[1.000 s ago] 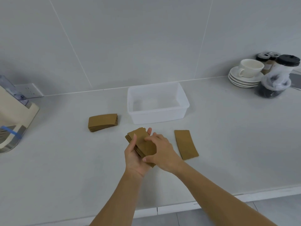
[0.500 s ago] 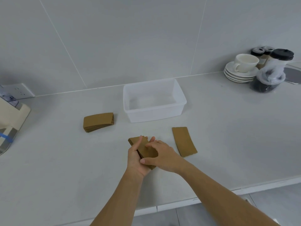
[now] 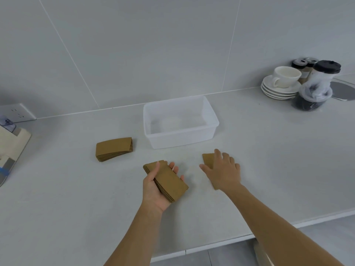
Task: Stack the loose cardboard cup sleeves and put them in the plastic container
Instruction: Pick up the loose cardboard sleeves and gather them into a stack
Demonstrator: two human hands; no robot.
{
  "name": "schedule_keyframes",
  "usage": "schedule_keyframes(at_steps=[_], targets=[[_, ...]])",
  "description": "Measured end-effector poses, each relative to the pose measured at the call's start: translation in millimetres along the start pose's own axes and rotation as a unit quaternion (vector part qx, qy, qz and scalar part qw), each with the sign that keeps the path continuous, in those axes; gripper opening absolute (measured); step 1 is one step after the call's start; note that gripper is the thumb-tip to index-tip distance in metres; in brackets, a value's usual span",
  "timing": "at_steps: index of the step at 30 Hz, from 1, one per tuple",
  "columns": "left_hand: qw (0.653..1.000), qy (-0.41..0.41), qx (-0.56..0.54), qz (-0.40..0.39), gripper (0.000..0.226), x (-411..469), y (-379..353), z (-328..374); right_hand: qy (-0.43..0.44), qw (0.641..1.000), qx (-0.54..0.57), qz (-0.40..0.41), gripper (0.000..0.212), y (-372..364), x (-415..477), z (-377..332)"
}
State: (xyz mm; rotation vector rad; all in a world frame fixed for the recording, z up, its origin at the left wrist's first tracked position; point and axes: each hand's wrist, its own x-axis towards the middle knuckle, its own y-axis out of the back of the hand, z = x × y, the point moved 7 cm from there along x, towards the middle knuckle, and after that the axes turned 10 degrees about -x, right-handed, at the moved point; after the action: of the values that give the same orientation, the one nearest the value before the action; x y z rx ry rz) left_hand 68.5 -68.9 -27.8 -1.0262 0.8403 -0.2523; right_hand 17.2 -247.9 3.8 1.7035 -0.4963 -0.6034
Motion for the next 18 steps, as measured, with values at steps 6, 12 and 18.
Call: schedule_keyframes(at_steps=[6,12,18], targets=[[1.000,-0.002,-0.008,-0.001,0.031,0.5,7.6,2.8,-0.022,0.998,-0.059,-0.032,0.064,-31.8,-12.3,9.3],[1.000,-0.002,-0.012,0.001,0.031,-0.5,9.8,3.8,-0.009,0.996,-0.093,0.009,0.037,-24.0,-11.5,5.4],[1.000,-0.002,-0.022,0.008,0.044,-0.6,4.1,3.0,-0.007,0.998,-0.059,-0.021,0.039,-14.2,-6.2,10.3]])
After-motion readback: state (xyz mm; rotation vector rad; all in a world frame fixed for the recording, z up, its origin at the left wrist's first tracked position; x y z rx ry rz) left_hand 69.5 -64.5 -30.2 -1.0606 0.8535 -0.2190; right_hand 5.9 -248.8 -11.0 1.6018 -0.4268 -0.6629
